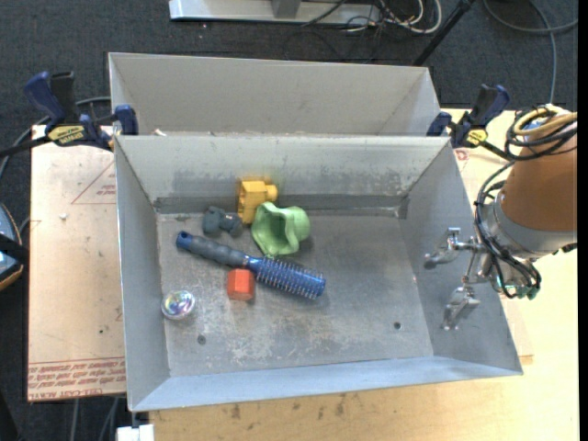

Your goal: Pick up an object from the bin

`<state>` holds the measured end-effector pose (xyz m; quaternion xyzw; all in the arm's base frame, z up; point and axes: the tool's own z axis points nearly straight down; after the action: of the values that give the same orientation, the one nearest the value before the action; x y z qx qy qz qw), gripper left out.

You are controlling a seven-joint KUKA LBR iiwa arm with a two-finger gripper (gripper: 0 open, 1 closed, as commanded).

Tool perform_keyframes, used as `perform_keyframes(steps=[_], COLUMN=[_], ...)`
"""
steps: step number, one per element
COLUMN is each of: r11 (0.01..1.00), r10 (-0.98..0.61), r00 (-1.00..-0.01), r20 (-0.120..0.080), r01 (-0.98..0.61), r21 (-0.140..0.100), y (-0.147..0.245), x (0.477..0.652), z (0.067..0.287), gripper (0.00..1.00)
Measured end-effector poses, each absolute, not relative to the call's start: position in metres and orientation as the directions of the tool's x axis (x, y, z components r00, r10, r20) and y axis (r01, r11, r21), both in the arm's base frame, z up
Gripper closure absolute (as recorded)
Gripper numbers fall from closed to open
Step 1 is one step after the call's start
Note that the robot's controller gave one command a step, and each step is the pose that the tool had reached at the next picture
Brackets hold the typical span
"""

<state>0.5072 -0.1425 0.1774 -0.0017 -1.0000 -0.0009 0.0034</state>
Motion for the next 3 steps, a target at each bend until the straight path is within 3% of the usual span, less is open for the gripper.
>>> perform_keyframes(steps=[1, 2, 3], r11=[0.999, 0.995, 0.996], r10=[-0.034, -0.096, -0.088], r00=[-0.999, -0.995, -0.996], r20=[0.002, 0.0, -0.001], r01=[-0.034, -0.096, -0.088], r21=[0.005, 0.006, 0.0], y=[-0.068, 0.03, 0.023], x=[0.524, 0.552, 0.552], z=[0.145, 0.095, 0.097], gripper=[0.0, 0.0, 1.0])
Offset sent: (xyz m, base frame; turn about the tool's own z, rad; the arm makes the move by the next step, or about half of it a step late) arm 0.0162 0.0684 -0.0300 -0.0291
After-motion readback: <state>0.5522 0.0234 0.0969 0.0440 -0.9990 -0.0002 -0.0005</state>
